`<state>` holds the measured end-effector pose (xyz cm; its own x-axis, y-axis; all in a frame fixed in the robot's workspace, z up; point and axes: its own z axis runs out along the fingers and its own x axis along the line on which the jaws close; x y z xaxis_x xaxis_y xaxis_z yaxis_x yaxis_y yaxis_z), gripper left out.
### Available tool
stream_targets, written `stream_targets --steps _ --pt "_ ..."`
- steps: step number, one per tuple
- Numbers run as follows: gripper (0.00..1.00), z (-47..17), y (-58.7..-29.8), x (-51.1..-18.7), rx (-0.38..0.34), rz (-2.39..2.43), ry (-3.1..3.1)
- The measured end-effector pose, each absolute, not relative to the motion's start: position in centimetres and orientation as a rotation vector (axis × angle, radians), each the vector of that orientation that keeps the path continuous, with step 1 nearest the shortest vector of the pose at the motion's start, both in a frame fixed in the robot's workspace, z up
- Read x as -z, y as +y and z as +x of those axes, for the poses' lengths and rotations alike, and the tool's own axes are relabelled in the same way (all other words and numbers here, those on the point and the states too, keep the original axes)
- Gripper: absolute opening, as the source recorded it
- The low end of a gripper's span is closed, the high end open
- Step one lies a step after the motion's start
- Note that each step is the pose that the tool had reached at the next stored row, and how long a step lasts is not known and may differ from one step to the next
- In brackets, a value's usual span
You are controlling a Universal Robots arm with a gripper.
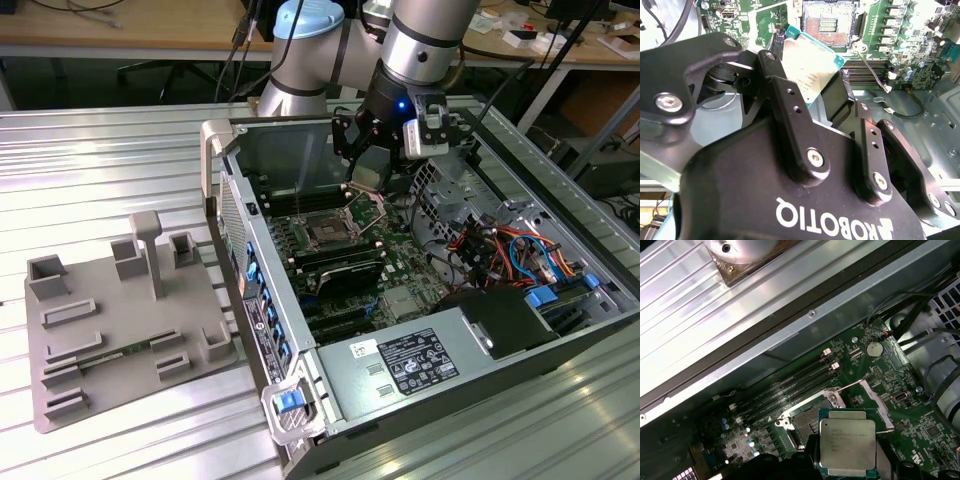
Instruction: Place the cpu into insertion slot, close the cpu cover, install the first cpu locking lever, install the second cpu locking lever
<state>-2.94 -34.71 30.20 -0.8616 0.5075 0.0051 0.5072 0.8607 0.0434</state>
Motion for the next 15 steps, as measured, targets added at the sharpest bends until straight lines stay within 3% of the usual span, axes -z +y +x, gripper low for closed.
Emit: stream_targets --steps 15 --pt "0.55 -2.94 -34.71 -30.19 -0.067 0.857 3.014"
